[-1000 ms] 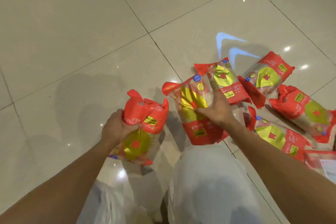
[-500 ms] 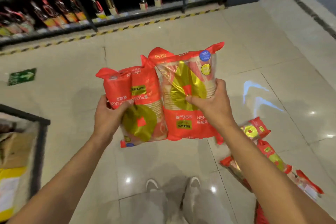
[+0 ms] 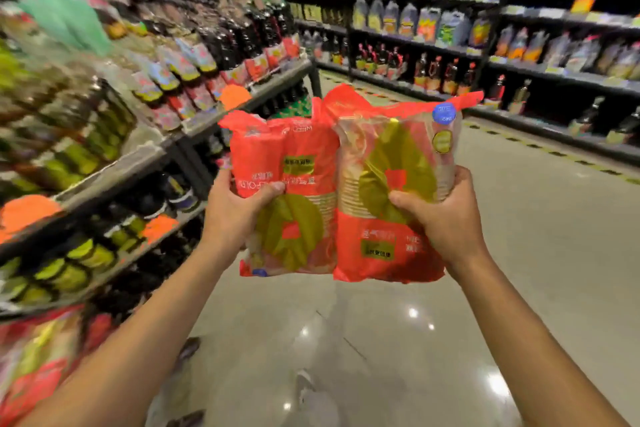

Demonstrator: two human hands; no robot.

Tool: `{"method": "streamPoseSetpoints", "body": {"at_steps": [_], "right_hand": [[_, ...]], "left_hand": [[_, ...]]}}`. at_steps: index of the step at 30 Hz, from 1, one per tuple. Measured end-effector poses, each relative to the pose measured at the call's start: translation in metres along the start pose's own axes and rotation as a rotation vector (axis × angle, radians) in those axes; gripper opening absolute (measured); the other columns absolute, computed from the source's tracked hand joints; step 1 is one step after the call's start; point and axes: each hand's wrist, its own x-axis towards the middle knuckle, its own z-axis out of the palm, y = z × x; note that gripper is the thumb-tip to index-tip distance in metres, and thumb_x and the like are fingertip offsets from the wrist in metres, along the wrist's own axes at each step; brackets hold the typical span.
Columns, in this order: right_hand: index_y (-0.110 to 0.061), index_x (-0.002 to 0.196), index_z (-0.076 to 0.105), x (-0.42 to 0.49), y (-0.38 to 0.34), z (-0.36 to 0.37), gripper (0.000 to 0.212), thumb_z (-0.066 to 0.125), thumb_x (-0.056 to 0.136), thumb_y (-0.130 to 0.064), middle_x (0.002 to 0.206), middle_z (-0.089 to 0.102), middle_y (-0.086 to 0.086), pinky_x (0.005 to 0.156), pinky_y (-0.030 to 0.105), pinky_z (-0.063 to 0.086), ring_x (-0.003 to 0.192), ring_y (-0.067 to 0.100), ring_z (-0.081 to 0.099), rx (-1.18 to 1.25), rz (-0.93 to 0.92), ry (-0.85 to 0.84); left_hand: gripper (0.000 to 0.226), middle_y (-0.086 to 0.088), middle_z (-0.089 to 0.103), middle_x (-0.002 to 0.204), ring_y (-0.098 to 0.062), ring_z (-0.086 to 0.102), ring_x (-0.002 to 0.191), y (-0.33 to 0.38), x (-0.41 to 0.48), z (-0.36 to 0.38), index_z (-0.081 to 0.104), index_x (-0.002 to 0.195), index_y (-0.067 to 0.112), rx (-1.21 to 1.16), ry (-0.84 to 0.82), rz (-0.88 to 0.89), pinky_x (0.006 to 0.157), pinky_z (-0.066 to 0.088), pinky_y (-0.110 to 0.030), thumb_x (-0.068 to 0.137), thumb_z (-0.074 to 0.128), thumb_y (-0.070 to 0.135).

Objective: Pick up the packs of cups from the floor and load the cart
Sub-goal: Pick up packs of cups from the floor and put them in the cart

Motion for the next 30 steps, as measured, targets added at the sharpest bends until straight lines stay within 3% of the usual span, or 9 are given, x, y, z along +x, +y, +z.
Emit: {"method": "streamPoseSetpoints", "body": {"at_steps": [6,10,14,16,19,21,25,30], "right_hand": [[-0.027,0.124,0.052,-0.088,-0.036,0.137,0.090,0.091,0.046,-0.052,0.106,0.072,-0.008,0.071,0.034,0.063,0.088,0.004,0.074,0.048,-0.075,-0.372],[-0.037,0.114,0.053,-0.165,-0.051,0.225,0.080,0.090,0.044,-0.052,0.108,0.071,-0.010,0.075,0.038,0.062,0.088,0.003,0.073,0.059,-0.105,-0.548],[-0.032,0.116,0.053,-0.261,-0.054,0.315,0.082,0.090,0.045,-0.052,0.107,0.072,-0.007,0.072,0.036,0.063,0.087,0.006,0.074,0.034,-0.100,-0.713],[-0.031,0.116,0.053,-0.313,-0.049,0.359,0.078,0.092,0.050,-0.045,0.107,0.072,-0.006,0.072,0.036,0.063,0.087,0.006,0.074,0.036,-0.090,-0.776],[-0.030,0.121,0.052,-0.388,-0.041,0.421,0.077,0.095,0.057,-0.035,0.110,0.072,-0.004,0.075,0.041,0.063,0.089,0.009,0.075,0.034,-0.074,-0.852],[-0.034,0.120,0.051,-0.427,-0.038,0.455,0.074,0.096,0.062,-0.032,0.109,0.071,-0.006,0.067,0.031,0.063,0.087,0.005,0.074,0.024,-0.059,-0.904],[-0.040,0.116,0.049,-0.484,-0.034,0.512,0.077,0.093,0.053,-0.043,0.107,0.071,-0.009,0.059,0.021,0.060,0.085,0.000,0.073,-0.014,-0.005,-0.956],[-0.045,0.108,0.049,-0.516,-0.025,0.588,0.075,0.093,0.047,-0.045,0.104,0.070,-0.011,0.063,0.024,0.060,0.084,-0.001,0.073,-0.054,0.038,-0.971]], "left_hand": [[0.082,0.007,0.073,0.103,0.002,0.071,0.081,-0.007,-0.082,-0.190,0.061,0.117,0.021,0.049,0.338,-0.120,0.067,0.054,-0.020,0.049,0.083,0.063],[0.080,0.004,0.073,0.104,0.007,0.070,0.077,-0.027,-0.144,-0.299,0.062,0.118,0.018,0.036,0.533,-0.156,0.061,0.052,-0.011,0.051,0.087,0.052],[0.069,0.008,0.073,0.102,0.004,0.071,0.079,-0.063,-0.213,-0.412,0.060,0.112,0.031,0.047,0.668,-0.219,0.065,0.055,-0.017,0.053,0.089,0.053],[0.066,0.009,0.074,0.102,0.002,0.072,0.080,-0.085,-0.245,-0.469,0.059,0.117,0.030,0.065,0.712,-0.258,0.071,0.059,-0.025,0.062,0.091,0.047],[0.079,0.009,0.072,0.107,-0.010,0.073,0.090,-0.112,-0.288,-0.548,0.057,0.120,0.030,0.083,0.784,-0.332,0.078,0.060,-0.035,0.054,0.086,0.062],[0.088,0.006,0.070,0.112,-0.016,0.071,0.097,-0.127,-0.309,-0.593,0.056,0.123,0.029,0.103,0.806,-0.381,0.083,0.061,-0.041,0.049,0.081,0.070],[0.096,0.007,0.070,0.112,-0.015,0.071,0.097,-0.155,-0.331,-0.664,0.056,0.129,0.029,0.098,0.817,-0.434,0.080,0.061,-0.038,0.047,0.079,0.073],[0.093,0.002,0.072,0.113,-0.019,0.072,0.096,-0.199,-0.322,-0.727,0.058,0.125,0.027,0.047,0.833,-0.510,0.085,0.062,-0.047,0.046,0.081,0.069]]}}
